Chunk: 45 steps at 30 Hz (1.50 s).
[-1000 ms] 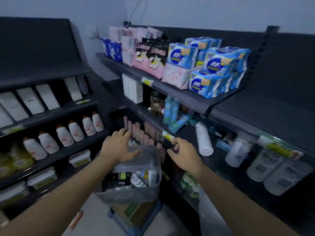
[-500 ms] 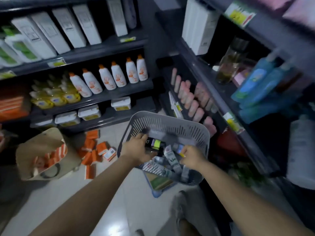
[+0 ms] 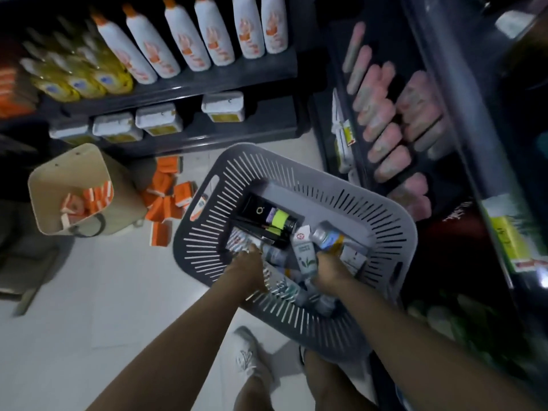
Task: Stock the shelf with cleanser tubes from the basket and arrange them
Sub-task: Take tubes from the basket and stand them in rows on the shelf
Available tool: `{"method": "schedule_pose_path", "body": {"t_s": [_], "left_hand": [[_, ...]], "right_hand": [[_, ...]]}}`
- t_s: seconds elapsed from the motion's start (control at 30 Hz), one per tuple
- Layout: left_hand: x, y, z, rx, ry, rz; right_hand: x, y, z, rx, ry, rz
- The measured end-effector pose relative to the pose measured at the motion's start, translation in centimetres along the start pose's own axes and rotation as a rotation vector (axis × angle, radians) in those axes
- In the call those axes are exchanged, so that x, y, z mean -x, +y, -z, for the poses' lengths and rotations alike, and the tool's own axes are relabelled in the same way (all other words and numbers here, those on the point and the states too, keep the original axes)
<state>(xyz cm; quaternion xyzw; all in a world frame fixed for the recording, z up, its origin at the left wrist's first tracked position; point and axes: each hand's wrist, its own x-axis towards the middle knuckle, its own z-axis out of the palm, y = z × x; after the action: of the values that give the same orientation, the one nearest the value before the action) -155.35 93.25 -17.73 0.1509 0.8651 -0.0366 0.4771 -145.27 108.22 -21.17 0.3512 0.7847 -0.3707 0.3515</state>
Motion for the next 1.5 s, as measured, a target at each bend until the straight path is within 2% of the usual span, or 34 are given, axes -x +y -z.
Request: {"method": "schedule_pose_path", "body": {"t_s": [0.13, 0.23, 0.33, 0.43, 0.57, 0.63, 0.73, 0.87, 0.9, 1.03, 1.1, 1.23, 1.3, 1.4, 1.47, 1.5], "left_hand": [[-2.6, -0.9, 0.2, 0.432, 0.048, 0.123], [-3.4, -0.9, 0.4, 0.913, -0.06, 0.2], [-3.2, 0.3, -0.4, 1.121, -0.151, 0.295], [-3.6, 1.9, -2.1, 1.191, -0.233, 0.361], [-3.9, 3.4, -2.5, 1.319, -0.218, 0.382], [-3.4, 3.7, -2.1, 1.274, -0.166, 0.351], [-2.1, 3.2, -0.5, 1.149, 0.002, 0.269], [-0.1, 2.1, 4.4, 1.07, 0.212, 0.062], [0.8, 1.9, 5.8, 1.079, 0.243, 0.006], [4.2, 1.6, 11.1, 1.174, 0.258, -0.26], [6.6, 2.0, 13.1, 1.19, 0.213, -0.394], [12.6, 3.5, 15.4, 1.077, 0.273, -0.596], [15.8, 3.6, 15.7, 1.04, 0.203, -0.686], [21.4, 4.4, 16.0, 1.02, -0.182, -0.726], [22.6, 4.9, 16.0, 0.988, -0.272, -0.742], [28.4, 5.8, 14.5, 0.827, -0.355, -0.862]], "right_hand": [[-2.0, -0.6, -1.5, -0.113, -0.01, -0.081], [-2.0, -1.1, -2.0, -0.127, 0.041, -0.151], [-2.1, -1.4, -2.0, -0.19, 0.036, -0.198], [-1.8, -1.9, -1.4, -0.305, -0.053, -0.233], [-1.1, -1.0, 0.6, -0.365, -0.151, -0.256], [-0.4, -0.7, 1.8, -0.338, -0.167, -0.24], [0.7, -0.8, 3.0, -0.389, -0.174, -0.197], [3.1, -2.8, 4.3, -0.496, -0.028, -0.144], [4.6, -3.8, 5.0, -0.499, 0.053, -0.111], [8.9, -6.0, 6.6, -0.559, 0.377, -0.069], [11.9, -7.0, 7.3, -0.599, 0.512, -0.049], [19.1, -8.5, 7.3, -0.737, 0.788, -0.004], [22.6, -9.3, 6.1, -0.755, 0.911, -0.019], [27.2, -9.5, 5.1, -0.785, 1.004, -0.091], [28.0, -9.7, 5.7, -0.818, 1.05, -0.127], [35.2, -8.4, 3.9, -0.898, 1.248, -0.169]]}}
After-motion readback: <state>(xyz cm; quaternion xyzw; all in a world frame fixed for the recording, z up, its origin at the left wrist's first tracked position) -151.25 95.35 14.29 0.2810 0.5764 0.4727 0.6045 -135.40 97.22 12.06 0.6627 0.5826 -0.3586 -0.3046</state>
